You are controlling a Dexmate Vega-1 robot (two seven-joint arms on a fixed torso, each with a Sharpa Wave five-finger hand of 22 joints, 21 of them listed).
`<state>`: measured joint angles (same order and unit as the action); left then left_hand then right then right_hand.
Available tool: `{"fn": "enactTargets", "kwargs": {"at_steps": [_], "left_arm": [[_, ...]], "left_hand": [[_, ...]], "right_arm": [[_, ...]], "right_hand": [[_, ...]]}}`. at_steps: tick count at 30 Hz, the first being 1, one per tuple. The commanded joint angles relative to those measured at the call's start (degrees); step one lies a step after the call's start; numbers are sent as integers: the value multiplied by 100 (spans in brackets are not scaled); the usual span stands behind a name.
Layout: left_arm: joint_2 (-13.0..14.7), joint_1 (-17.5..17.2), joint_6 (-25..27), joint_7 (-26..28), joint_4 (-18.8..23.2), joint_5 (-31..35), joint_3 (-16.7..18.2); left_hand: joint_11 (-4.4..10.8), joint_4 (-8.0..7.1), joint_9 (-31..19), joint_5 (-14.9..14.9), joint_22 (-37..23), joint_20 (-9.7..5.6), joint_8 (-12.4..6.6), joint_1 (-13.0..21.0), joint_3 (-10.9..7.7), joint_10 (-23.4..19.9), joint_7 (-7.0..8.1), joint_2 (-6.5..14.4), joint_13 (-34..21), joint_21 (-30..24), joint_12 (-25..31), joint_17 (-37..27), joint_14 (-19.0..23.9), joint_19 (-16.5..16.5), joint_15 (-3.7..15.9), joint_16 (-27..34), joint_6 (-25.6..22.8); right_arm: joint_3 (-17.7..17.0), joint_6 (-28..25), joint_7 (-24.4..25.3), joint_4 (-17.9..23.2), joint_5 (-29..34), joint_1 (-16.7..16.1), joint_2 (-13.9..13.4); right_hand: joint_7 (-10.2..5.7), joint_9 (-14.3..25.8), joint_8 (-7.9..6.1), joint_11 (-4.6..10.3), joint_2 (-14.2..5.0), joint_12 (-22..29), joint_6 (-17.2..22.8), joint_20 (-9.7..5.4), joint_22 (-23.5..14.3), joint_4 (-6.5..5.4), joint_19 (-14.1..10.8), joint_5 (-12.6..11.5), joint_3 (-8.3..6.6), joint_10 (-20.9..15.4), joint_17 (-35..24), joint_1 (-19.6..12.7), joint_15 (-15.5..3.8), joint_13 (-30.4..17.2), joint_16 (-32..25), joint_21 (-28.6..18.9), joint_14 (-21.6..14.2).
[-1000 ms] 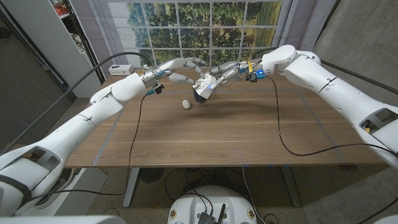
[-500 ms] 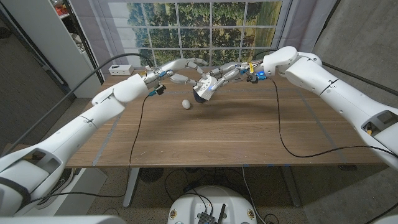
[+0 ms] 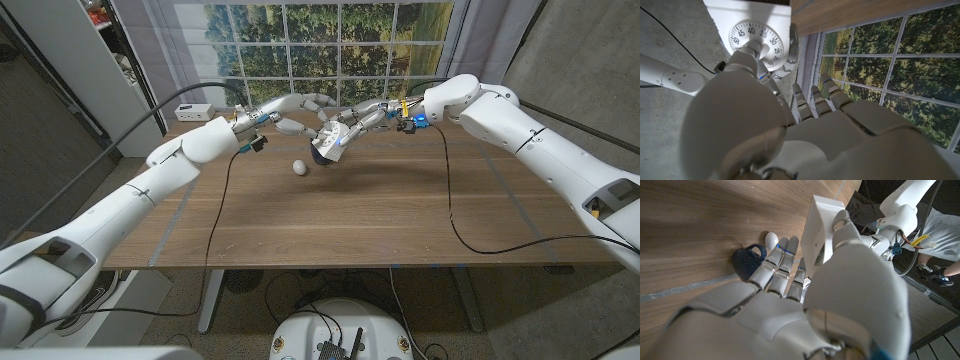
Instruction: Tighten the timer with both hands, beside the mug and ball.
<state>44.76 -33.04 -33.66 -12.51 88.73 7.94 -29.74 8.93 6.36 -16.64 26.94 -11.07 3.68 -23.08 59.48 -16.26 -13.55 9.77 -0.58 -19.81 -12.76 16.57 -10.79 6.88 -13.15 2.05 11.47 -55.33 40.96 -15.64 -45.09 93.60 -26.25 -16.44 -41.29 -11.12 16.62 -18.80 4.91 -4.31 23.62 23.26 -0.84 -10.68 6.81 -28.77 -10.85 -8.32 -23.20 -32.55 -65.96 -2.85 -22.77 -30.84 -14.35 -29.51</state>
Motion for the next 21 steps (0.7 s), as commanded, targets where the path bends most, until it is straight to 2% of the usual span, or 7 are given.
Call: {"fn": "enactTargets", "kwargs": {"at_steps": [1,15,19,21], "left_arm": [[72,284,-486,-49,-110,539,-75],[-21,1144,-2108,37,-591,1744,-209],[-91,1452,-2712,73,-754,2121,-233],[-191,1602,-3164,301,-909,2553,-171]], "left_hand": [[55,44,-41,37,-15,-11,-49,182,-32,-89,-3,108,-7,-41,59,-12,90,-77,330,32,-107],[143,48,-84,21,-36,-91,-102,300,27,-117,-29,194,-10,-65,52,-26,44,-99,376,10,-234],[154,45,-85,15,-41,-99,-105,315,54,-113,-34,200,-12,-65,45,-29,17,-90,396,3,-254],[163,43,-82,14,-42,-111,-112,320,62,-120,-38,203,-12,-67,47,-31,22,-89,411,6,-280]], "right_arm": [[75,-73,-107,0,-16,84,43],[258,-130,-450,-148,125,366,95],[319,-158,-513,-195,190,436,125],[336,-174,-530,-218,212,463,137]], "right_hand": [[4,19,-30,107,-385,679,87,-8,-6,-31,21,9,-29,-120,-27,401,-1009,-1150,36,33,-36],[-20,24,-26,155,-420,698,125,-58,-6,51,70,3,-88,-166,-107,286,-1036,-1180,12,58,-64],[-24,25,-23,153,-427,703,129,-83,-6,63,78,5,-99,-180,-120,267,-1034,-1187,16,62,-64],[-27,25,-22,139,-427,703,135,-95,-6,66,83,7,-102,-179,-127,263,-1032,-1191,17,65,-65]]}}
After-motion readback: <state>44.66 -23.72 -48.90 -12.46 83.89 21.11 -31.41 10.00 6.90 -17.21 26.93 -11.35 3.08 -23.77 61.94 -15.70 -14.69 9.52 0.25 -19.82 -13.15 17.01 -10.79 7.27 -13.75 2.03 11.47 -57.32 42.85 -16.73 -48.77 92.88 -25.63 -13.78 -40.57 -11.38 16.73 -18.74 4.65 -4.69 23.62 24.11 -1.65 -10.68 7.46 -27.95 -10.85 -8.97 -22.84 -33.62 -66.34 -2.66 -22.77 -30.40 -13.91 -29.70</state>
